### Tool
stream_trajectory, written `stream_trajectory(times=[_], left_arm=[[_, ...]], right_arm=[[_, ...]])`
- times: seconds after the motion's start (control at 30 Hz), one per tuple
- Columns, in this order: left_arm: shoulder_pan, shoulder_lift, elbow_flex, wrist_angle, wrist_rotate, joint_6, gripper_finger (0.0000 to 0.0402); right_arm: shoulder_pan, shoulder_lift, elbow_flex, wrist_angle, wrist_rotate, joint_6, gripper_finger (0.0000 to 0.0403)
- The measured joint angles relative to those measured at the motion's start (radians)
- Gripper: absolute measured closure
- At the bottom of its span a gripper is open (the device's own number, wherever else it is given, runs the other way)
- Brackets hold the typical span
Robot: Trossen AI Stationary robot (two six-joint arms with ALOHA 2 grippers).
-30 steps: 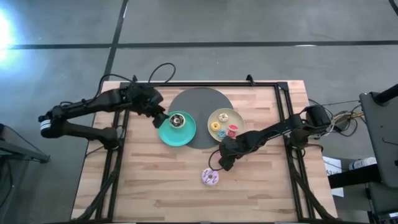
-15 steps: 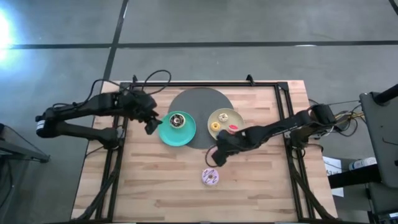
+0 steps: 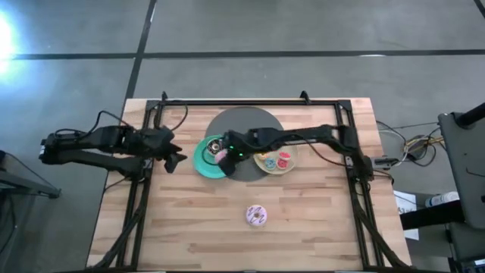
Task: Pick & Place donuts
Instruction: Put the large pink donut on the blue plate
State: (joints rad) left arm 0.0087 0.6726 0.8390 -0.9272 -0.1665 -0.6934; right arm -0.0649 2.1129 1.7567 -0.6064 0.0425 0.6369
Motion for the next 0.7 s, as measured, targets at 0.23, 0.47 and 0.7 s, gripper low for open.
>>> stream_trajectory(times=[0.23, 0.47, 0.7], left_arm=[[-0.028, -0.052, -0.035, 0.0, -0.07, -0.035, 0.02], [-0.03, -0.054, -0.044, -0.001, -0.066, -0.033, 0.02], [-0.03, -0.054, -0.044, -0.001, -0.063, -0.018, 0.02]], right_arm=[[-0.003, 0.219, 0.238, -0.141, -0.026, -0.087, 0.0389], [-0.014, 0.295, 0.345, -0.207, 0.063, -0.103, 0.0323], [-0.016, 0.254, 0.345, -0.297, 0.137, -0.171, 0.0235]])
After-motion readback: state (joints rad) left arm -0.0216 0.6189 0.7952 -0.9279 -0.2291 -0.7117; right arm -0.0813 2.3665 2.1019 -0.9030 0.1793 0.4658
